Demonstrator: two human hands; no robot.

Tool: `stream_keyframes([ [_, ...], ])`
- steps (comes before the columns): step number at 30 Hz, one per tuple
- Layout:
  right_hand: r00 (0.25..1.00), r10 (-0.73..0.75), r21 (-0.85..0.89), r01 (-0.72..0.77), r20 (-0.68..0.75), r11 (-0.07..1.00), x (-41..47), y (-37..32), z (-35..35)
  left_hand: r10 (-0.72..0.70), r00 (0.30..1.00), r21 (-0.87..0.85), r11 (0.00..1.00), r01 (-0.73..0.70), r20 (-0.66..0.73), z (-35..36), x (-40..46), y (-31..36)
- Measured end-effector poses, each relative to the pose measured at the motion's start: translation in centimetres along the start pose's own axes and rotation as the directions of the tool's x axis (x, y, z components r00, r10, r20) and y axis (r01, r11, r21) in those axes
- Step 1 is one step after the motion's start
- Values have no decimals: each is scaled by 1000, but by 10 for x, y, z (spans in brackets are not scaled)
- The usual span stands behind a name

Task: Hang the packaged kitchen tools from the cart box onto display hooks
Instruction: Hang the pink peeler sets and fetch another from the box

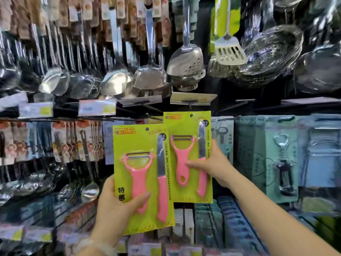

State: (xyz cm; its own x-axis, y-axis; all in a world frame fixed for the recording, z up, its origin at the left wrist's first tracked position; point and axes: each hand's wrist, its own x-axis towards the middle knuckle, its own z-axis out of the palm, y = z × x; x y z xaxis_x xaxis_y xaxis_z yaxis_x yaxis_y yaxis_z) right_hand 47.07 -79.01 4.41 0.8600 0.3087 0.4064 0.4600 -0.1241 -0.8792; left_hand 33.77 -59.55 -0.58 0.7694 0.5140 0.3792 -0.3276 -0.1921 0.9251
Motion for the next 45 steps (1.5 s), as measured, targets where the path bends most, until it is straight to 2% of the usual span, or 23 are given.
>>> stream_keyframes([
  [9, 994, 102, -55, -104, -44, 993, 20, 14, -2, 33, 992, 12, 999, -35, 122, 0, 31, -22],
  [12, 983, 136, -122, -150, -120, 981, 17, 0, 2, 45, 988, 6, 999, -46, 148, 4, 37, -26],
  [14, 974, 67, -221, -115, -216, 969, 11, -3, 3, 45, 985, -2, 999, -46, 169, 8, 41, -28],
  [16, 959, -58, -262, -18, -278, 965, -3, -5, 7, 62, 981, -32, 998, -57, 182, 16, 44, -31],
  [17, 960, -108, -249, 41, -259, 968, -12, -7, 11, 65, 978, -46, 997, -58, 197, 21, 45, -31],
  [19, 984, -120, -253, 84, -132, 964, -33, -12, 23, 83, 971, -72, 995, -69, 226, 33, 45, -32],
  [21, 992, -123, -335, 108, -23, 936, -46, -12, 32, 112, 960, -85, 992, -93, 255, 46, 45, -31],
  [23, 983, -179, -424, 142, -49, 894, -50, -10, 34, 139, 947, -95, 989, -116, 289, 57, 47, -26],
  [26, 967, -209, -396, 135, -149, 908, -44, -12, 24, 193, 923, -112, 980, -165, 333, 72, 50, -14],
  [30, 955, -203, -388, 108, -215, 915, -34, -17, 12, 226, 915, -126, 973, -194, 333, 86, 53, -1],
  [39, 968, -180, -393, 99, -175, 914, -23, -9, 13, 201, 933, -126, 977, -170, 299, 87, 58, -12],
  [45, 968, -138, -449, 31, -208, 893, -6, 4, 14, 168, 924, -47, 986, -162, 342, 92, 72, -19],
])
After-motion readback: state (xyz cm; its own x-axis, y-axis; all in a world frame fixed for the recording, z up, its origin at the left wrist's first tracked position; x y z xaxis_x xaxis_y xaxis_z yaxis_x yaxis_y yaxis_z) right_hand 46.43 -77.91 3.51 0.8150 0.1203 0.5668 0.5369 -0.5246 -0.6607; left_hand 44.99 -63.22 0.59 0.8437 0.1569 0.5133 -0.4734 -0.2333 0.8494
